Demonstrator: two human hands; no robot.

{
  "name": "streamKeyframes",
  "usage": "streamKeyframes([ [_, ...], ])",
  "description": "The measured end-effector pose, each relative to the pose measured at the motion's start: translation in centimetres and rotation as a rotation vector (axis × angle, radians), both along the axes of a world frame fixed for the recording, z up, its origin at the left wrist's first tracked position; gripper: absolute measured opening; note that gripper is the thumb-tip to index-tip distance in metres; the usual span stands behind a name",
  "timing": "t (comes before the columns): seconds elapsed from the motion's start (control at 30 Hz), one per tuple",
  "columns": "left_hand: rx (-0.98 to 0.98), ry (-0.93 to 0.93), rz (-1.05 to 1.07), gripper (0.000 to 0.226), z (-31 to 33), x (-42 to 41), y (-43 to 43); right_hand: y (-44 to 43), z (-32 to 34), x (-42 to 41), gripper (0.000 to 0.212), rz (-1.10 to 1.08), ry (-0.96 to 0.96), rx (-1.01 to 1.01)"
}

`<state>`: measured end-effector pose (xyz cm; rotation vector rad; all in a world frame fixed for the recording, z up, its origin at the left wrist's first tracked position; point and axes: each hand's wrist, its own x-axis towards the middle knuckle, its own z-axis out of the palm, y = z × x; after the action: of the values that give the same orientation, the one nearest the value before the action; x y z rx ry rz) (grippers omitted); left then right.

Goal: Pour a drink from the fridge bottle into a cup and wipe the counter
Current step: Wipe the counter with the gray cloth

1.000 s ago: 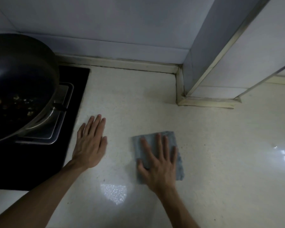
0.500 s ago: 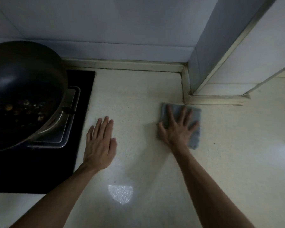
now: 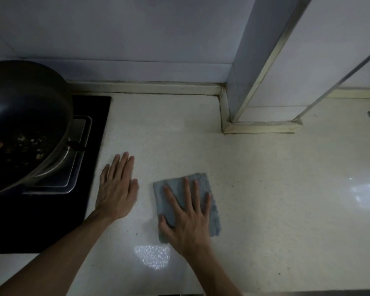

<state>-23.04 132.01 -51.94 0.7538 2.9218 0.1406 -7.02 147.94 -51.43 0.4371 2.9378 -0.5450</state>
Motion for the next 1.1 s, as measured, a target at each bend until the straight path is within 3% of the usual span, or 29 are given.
streamKeyframes([
  [0.17,-0.006,0.000,0.009,0.067,0.1,0.0,0.1,5.5,0.1,2.2,0.075,-0.152,-0.021,0.010],
  [0.37,0.000,0.002,0.024,0.066,-0.1,0.1,0.3,10.3,0.2,-2.9,0.084,-0.241,-0.122,-0.004],
  [0.7,0.011,-0.014,0.029,0.065,0.2,0.0,0.4,2.0,0.7,-11.1,0.081,-0.040,-0.156,0.025],
  [0.9,-0.035,-0.017,0.025,0.066,0.2,-0.1,0.2,-2.7,0.5,-5.3,0.076,0.123,-0.056,-0.006],
  [1.1,-0.004,-0.010,0.016,0.066,0.3,-0.1,0.0,1.5,0.2,-0.4,0.075,0.087,-0.097,0.024],
])
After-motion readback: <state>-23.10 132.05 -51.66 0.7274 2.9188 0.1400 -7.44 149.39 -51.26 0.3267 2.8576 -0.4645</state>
